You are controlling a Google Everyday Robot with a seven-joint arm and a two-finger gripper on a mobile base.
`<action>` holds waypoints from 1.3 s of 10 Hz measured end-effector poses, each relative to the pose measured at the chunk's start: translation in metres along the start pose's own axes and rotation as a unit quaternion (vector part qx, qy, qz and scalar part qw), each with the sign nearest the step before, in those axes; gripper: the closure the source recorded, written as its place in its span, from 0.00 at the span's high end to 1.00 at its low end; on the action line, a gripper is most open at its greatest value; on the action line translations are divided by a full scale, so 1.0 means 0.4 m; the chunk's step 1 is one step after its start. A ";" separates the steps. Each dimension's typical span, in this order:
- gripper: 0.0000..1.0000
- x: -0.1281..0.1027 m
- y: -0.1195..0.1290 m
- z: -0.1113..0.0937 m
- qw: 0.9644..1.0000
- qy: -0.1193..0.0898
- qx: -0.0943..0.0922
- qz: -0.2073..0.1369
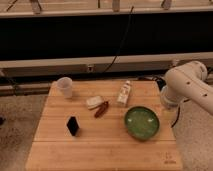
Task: Knock the eraser over
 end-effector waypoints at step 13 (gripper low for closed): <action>0.80 -0.290 0.019 0.030 0.997 0.009 -0.004 -0.080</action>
